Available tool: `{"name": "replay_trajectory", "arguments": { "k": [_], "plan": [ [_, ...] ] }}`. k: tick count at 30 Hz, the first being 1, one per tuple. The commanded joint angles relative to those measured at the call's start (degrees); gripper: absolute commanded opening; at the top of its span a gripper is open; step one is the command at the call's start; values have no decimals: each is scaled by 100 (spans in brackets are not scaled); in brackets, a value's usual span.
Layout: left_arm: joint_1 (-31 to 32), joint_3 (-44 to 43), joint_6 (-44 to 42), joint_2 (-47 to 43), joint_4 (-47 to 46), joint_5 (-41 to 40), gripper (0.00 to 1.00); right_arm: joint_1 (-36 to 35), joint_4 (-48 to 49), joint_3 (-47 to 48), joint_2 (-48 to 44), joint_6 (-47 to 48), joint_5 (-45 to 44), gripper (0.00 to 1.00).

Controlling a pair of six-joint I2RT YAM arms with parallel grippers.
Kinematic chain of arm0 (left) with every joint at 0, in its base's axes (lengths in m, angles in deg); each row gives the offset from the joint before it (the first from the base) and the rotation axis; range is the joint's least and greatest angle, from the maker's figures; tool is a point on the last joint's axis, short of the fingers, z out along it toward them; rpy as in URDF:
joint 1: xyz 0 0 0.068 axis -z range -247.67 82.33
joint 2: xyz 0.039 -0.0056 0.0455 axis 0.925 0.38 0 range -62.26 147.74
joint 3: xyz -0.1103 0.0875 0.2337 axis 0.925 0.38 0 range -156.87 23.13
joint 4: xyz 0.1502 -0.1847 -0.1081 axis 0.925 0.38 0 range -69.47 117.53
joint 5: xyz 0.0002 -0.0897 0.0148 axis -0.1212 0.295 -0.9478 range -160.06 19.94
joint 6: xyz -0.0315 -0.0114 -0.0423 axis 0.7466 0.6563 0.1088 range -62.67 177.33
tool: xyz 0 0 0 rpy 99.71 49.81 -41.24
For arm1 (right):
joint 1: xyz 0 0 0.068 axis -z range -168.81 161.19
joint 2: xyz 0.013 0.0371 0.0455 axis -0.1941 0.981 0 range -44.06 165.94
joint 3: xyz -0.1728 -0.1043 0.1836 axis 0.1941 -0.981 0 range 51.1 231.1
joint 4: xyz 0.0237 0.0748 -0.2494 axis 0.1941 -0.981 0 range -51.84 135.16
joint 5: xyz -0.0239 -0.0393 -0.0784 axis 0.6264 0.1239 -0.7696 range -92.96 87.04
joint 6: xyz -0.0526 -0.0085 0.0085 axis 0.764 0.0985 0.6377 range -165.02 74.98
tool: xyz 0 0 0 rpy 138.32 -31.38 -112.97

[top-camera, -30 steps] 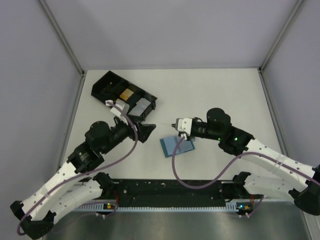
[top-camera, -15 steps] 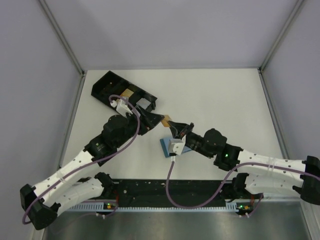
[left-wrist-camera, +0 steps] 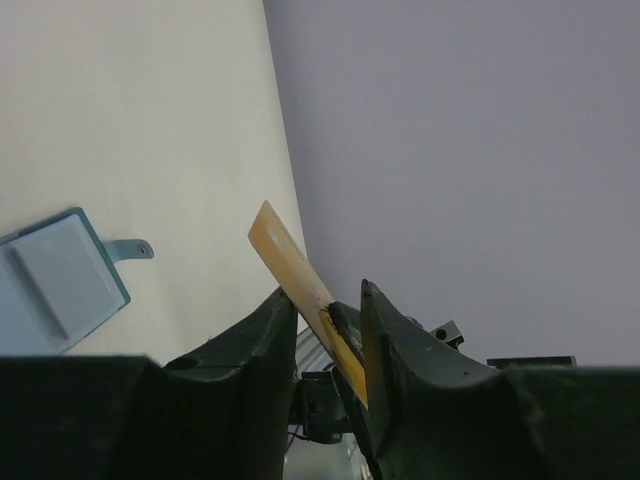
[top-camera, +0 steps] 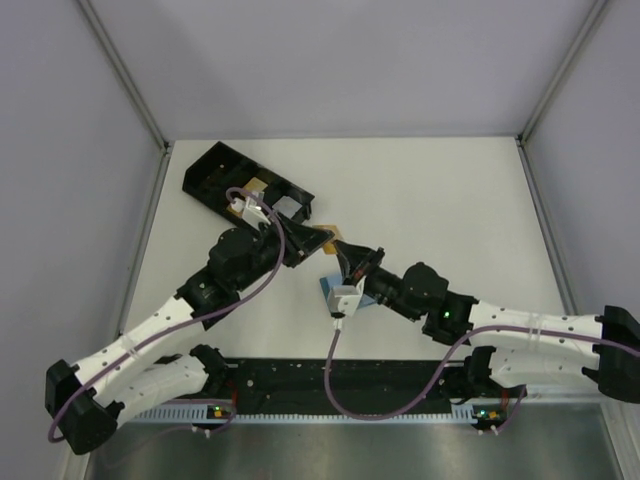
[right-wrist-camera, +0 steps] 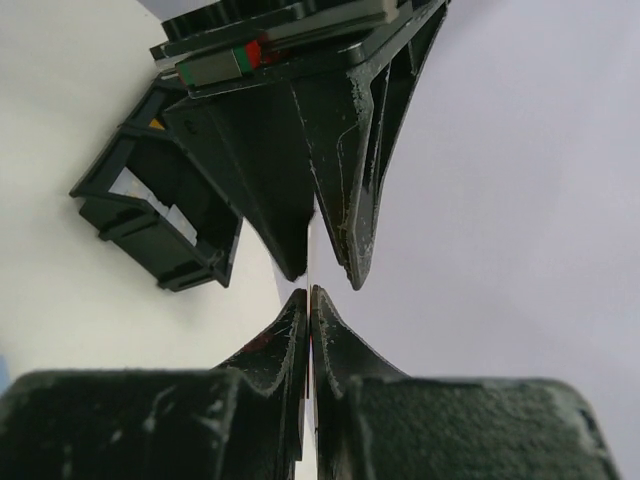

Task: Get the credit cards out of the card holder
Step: Place the credit card in the storage box.

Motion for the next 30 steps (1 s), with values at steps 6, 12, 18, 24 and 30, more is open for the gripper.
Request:
{"name": "replay_trajectory", "arguments": {
  "k": [6, 12, 18, 24, 30],
  "plan": [
    [-33, 242, -107, -121, -649, -2, 0, -144, 196, -57, -5, -86, -267, 8],
    [-235, 866, -889, -666, -1176, -634, 0, -127, -479, 215, -408, -1665, -916, 53],
    [-1235, 1806, -786, -974, -2054, -223, 0, 74, -1760, 592, -716, -3924, -2016, 80],
    [-2370, 2159, -784, -808, -2723, 586, 0, 549, -3055, 646, -814, -5912, -2043, 96],
    [-3249, 2045, -811, -325, -3101, 561, 0, 936, -3249, 400, -814, -7065, -1552, 98]
  ]
}}
